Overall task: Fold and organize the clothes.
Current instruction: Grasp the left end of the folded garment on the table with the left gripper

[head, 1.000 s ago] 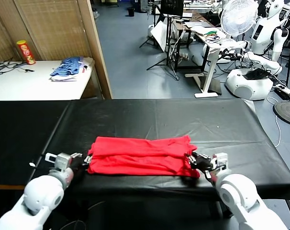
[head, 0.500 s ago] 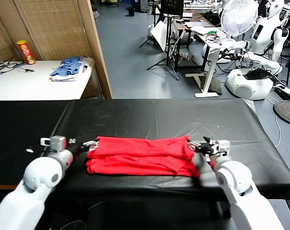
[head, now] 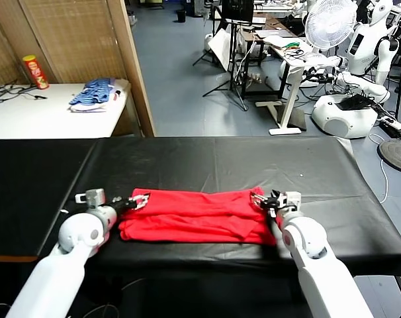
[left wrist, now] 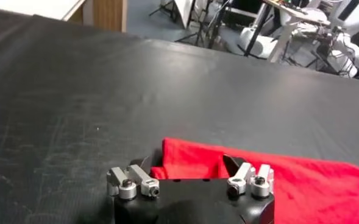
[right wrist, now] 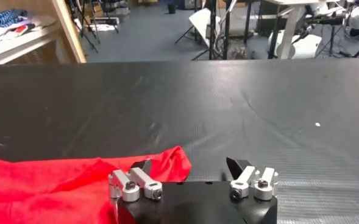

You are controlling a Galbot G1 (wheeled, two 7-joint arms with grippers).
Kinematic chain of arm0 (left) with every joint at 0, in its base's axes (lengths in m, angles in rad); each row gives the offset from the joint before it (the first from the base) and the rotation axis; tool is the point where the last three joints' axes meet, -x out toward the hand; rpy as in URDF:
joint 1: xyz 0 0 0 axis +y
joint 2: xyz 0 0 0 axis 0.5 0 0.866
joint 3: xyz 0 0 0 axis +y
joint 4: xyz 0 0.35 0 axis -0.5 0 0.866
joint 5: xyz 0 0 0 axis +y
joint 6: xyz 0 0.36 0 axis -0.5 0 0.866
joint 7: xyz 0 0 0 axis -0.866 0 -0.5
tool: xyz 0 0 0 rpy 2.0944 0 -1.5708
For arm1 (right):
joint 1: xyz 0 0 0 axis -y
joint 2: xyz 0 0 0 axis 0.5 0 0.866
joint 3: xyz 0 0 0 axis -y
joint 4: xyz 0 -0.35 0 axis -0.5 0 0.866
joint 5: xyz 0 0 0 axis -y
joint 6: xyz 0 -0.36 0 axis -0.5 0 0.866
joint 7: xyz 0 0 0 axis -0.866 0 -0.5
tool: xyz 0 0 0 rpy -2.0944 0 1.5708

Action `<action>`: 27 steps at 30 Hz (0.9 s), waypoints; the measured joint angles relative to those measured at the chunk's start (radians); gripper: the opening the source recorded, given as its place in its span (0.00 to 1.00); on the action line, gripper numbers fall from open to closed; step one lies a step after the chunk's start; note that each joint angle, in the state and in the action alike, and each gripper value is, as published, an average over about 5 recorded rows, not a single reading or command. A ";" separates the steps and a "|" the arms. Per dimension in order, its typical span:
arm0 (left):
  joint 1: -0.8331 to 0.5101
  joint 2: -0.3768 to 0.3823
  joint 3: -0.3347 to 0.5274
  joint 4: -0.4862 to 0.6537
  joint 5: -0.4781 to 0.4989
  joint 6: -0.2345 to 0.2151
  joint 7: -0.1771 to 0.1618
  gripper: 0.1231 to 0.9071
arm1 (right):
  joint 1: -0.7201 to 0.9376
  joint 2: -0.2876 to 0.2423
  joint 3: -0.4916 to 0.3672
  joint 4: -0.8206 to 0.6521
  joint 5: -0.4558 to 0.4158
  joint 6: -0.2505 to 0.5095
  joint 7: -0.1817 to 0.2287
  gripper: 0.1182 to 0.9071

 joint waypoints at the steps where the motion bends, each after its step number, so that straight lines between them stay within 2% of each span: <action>1: 0.001 -0.004 0.000 0.002 0.010 -0.010 0.000 0.50 | -0.002 0.006 -0.002 -0.004 -0.009 0.010 0.003 0.52; 4: 0.009 -0.013 0.004 0.004 0.067 -0.053 0.019 0.29 | -0.009 0.023 -0.008 -0.015 -0.030 0.039 0.024 0.31; 7: 0.018 -0.021 0.014 0.007 0.181 -0.113 0.047 0.10 | -0.015 0.044 -0.013 -0.025 -0.052 0.076 0.061 0.10; 9: 0.019 -0.029 0.018 0.011 0.272 -0.147 0.051 0.04 | -0.017 0.059 -0.017 -0.032 -0.064 0.101 0.084 0.03; 11: 0.015 -0.038 0.019 0.018 0.344 -0.163 0.042 0.02 | -0.017 0.072 -0.018 -0.039 -0.072 0.119 0.095 0.02; 14: 0.007 -0.048 0.020 0.028 0.391 -0.167 0.031 0.02 | -0.018 0.083 -0.017 -0.042 -0.071 0.130 0.082 0.02; 17: 0.004 -0.051 0.020 0.035 0.397 -0.175 0.041 0.02 | -0.026 0.082 -0.010 -0.034 -0.067 0.134 0.051 0.07; 20: 0.001 -0.051 0.019 0.041 0.393 -0.186 0.056 0.08 | -0.036 0.074 -0.003 -0.019 -0.066 0.137 0.028 0.23; 27: 0.003 -0.038 0.011 0.036 0.353 -0.187 0.060 0.54 | -0.076 0.033 0.024 0.037 -0.058 0.141 0.012 0.73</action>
